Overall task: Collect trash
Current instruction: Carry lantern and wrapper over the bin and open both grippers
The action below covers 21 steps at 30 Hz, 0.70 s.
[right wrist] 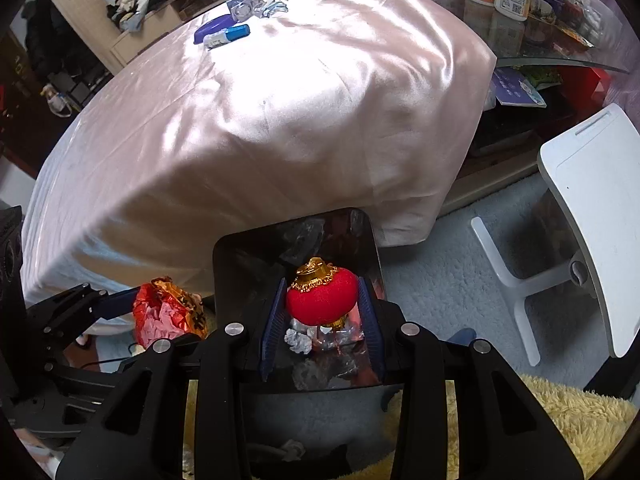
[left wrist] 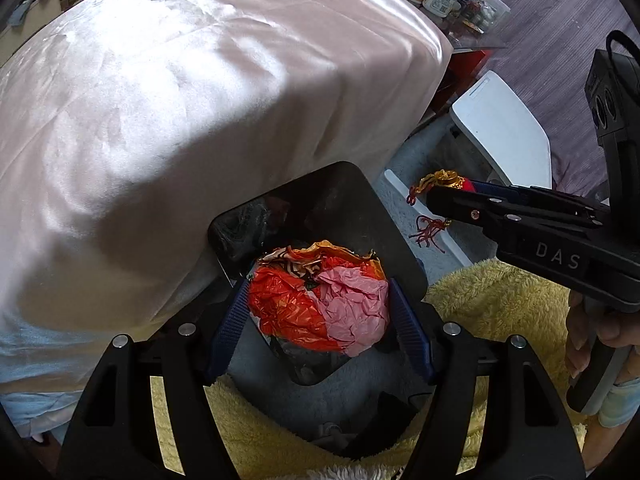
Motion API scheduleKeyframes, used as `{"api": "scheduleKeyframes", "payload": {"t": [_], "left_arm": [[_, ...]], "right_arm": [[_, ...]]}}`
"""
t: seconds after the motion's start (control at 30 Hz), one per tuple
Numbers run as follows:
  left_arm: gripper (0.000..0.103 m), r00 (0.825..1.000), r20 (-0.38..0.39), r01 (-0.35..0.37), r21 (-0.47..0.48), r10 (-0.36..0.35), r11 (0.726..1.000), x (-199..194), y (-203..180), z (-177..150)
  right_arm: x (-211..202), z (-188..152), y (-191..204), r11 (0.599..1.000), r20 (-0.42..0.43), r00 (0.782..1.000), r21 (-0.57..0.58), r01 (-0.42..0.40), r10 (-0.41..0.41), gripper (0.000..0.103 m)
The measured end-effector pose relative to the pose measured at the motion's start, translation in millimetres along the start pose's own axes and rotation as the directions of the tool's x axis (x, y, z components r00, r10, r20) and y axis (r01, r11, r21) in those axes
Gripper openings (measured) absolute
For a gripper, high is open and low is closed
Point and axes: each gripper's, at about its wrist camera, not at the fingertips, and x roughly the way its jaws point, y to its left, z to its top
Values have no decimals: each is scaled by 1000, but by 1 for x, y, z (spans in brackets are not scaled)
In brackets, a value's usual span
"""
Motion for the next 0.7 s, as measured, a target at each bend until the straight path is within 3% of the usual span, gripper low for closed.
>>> {"api": "scheduleKeyframes", "payload": {"t": [0.27, 0.5, 0.6, 0.63, 0.7], "left_arm": [[69, 999, -48, 0, 14, 1, 1000, 16, -5, 6], [91, 998, -64, -3, 16, 4, 1000, 18, -5, 8], [95, 998, -65, -2, 24, 4, 1000, 14, -5, 7], [95, 998, -65, -3, 28, 5, 1000, 12, -4, 7], [95, 998, -62, -8, 31, 10, 999, 9, -3, 6]], "right_arm": [[9, 6, 1, 1000, -12, 1000, -1, -15, 15, 37], [16, 9, 1, 1000, -21, 999, -2, -26, 26, 38], [17, 10, 1, 1000, -24, 999, 1, -26, 26, 38], [18, 10, 1, 1000, -26, 999, 4, -24, 24, 40], [18, 11, 0, 1000, -26, 999, 16, -21, 21, 59]]}}
